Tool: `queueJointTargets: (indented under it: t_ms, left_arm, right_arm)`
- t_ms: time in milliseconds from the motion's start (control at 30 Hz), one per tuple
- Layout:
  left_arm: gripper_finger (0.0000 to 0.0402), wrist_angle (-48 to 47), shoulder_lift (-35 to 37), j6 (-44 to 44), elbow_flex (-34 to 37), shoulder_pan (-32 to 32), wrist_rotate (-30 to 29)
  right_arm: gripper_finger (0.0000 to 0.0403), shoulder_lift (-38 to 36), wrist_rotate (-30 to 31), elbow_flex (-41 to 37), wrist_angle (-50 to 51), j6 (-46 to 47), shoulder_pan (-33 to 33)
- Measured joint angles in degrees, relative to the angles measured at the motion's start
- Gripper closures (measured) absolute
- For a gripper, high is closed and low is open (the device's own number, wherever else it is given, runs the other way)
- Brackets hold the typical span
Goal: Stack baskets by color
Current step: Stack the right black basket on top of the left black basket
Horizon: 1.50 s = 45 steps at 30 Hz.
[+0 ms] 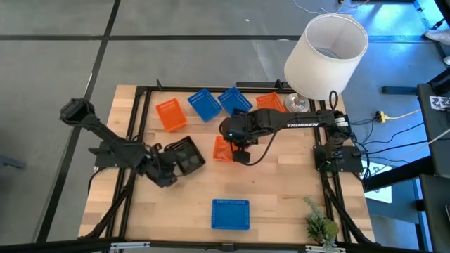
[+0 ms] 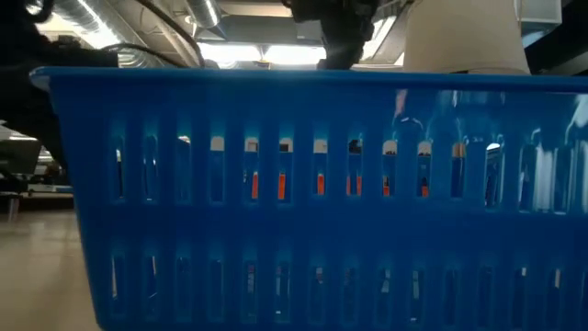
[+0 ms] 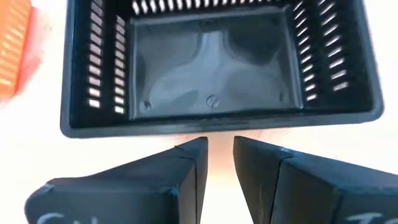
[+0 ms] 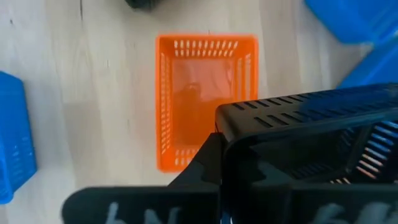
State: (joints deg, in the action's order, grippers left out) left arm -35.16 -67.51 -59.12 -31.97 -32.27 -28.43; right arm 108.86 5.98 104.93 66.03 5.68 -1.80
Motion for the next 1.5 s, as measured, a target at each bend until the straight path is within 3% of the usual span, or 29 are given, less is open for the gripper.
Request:
queueJointTargets:
  t_ms: [300, 500, 767, 1033, 1267, 1500]
  left_arm:
    - [0.0333, -3.4, 6.4, -1.9, -3.6, -2.4, 4.3]
    - [0.0333, -18.2, 10.2, -8.1, -12.1, -6.0, 3.9]
    - [0.0333, -36.7, 12.1, -15.2, -25.2, -10.8, 0.0]
    - [0.0333, -51.5, 12.2, -20.2, -33.9, -13.1, -1.1]
    - [0.0333, -53.3, 12.2, -20.4, -34.6, -13.2, -1.1]
    - [0.0333, -53.3, 12.2, -20.4, -34.6, -13.2, -1.2]
  right_arm:
    - [0.0403, 0.0, -3.0, 0.0, -7.8, -18.6, 0.0]
    - [0.0403, 0.0, -8.3, 0.0, -18.5, -25.2, 0.2]
    - [0.0403, 2.9, -19.4, 0.0, -30.1, -25.4, 1.0]
    - [0.0403, 7.0, -21.2, 0.0, -39.5, -21.1, 0.8]
    - [0.0403, 12.0, -27.3, -0.1, -45.7, -16.5, 0.1]
    - [0.0403, 14.6, -25.2, -0.1, -43.1, -16.2, -0.7]
